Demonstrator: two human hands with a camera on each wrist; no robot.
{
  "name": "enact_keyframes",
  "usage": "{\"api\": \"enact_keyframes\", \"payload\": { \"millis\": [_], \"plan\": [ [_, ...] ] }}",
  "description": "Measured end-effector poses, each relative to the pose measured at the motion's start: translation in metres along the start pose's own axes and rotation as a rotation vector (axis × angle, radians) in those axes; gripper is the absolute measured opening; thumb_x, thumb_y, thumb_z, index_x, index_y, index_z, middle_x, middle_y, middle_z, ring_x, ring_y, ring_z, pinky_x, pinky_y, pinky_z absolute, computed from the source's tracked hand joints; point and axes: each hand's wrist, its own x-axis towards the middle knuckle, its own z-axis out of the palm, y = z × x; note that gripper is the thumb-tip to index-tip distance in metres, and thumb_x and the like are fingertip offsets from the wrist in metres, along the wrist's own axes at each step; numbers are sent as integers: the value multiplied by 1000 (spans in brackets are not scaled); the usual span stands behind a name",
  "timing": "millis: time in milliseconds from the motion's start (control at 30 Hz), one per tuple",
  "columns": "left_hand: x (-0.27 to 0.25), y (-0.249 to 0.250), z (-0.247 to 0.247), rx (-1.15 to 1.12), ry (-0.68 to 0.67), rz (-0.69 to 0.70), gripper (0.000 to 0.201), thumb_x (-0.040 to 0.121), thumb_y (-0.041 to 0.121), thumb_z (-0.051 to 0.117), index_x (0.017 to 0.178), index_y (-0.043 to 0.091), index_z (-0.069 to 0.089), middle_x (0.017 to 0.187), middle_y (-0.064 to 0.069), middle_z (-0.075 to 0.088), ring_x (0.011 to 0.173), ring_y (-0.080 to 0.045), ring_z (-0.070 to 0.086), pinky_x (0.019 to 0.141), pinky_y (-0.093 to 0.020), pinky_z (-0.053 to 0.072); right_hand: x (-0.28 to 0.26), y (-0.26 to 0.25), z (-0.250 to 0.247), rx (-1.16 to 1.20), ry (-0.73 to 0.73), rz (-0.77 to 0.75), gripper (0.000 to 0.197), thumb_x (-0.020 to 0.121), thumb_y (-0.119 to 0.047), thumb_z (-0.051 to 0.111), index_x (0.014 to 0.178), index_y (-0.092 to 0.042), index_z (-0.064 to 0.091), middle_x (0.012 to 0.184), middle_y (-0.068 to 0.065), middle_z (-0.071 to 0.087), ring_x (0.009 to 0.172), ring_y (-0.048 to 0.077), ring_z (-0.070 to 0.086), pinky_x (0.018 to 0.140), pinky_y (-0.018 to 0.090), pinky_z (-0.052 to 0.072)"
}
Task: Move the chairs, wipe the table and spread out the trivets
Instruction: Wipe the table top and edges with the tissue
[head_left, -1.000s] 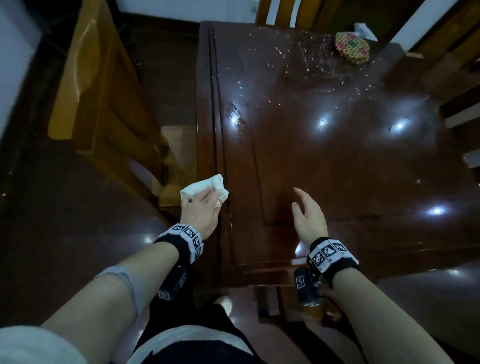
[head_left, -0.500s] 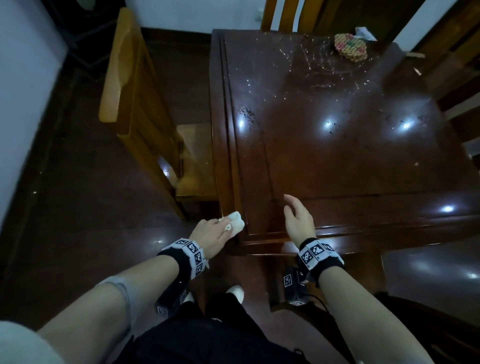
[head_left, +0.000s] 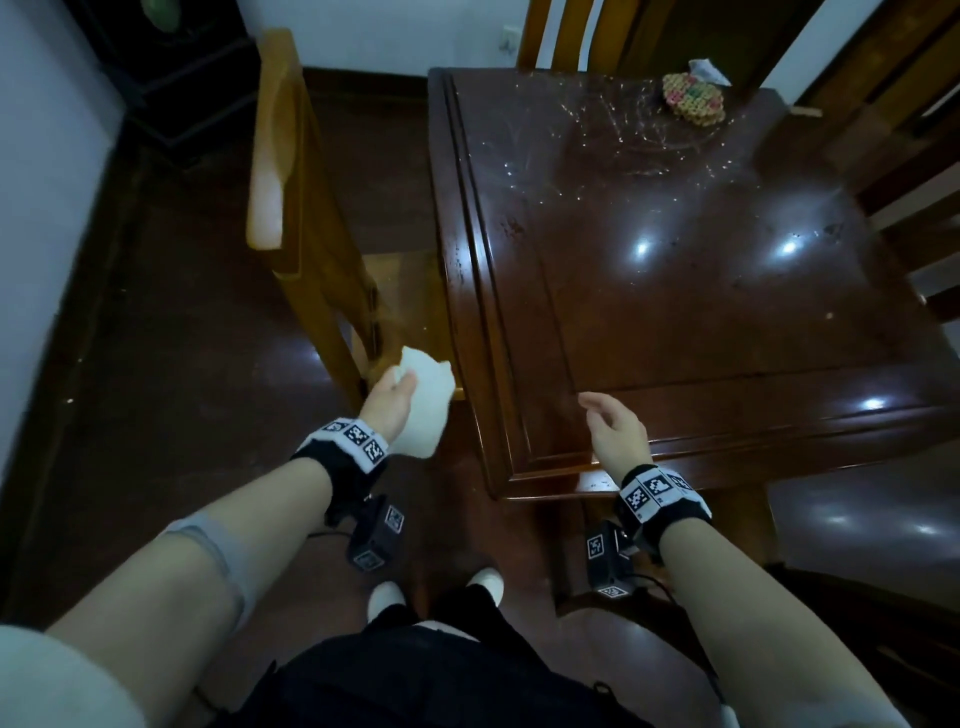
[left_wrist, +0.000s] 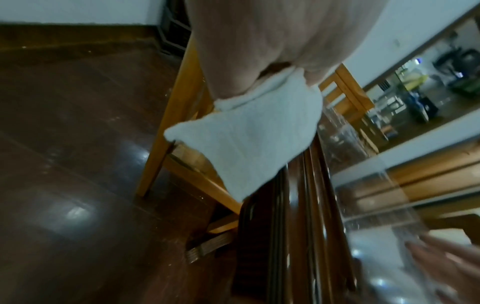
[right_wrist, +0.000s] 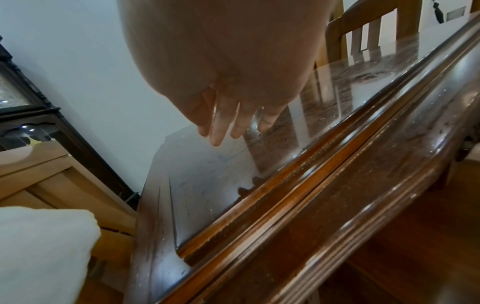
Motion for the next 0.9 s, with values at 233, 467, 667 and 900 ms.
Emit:
{"api": "enact_keyframes", "payload": {
  "millis": [233, 467, 667, 900],
  "plan": [
    [43, 42, 11, 35, 141, 98, 32, 101, 38, 31, 124, 21, 45, 107, -8, 59, 104, -29, 59, 96, -40, 46, 42, -7, -11, -142, -38, 2, 37, 97, -19, 46, 130, -32, 55, 133, -7, 57, 87, -2, 54, 77, 16, 40],
    [119, 96, 47, 123, 330, 177, 43, 103, 35, 31, 136, 10, 44, 130, -10, 53, 122, -28, 48, 96, -31, 34, 142, -30, -38, -339, -179, -131, 46, 97, -14, 48, 141, -26, 45, 150, -3, 40, 139, 17, 35, 113, 34, 29],
    [185, 149, 73, 109, 501, 209, 40, 101, 42, 35, 123, 15, 54, 108, -9, 62, 102, -27, 58, 83, -31, 40, 233, -53, -61, -465, -198, -180, 47, 98, -16, 47, 143, -26, 42, 153, -6, 34, 141, 17, 31, 113, 35, 27],
    [238, 143, 103, 453, 309, 260, 43, 92, 41, 57, 127, 17, 55, 117, -2, 58, 104, -17, 54, 88, -28, 41, 306, -63, -75, -529, -218, -218, 47, 99, -17, 45, 144, -26, 40, 154, -5, 34, 141, 18, 30, 114, 35, 27]
  ]
}}
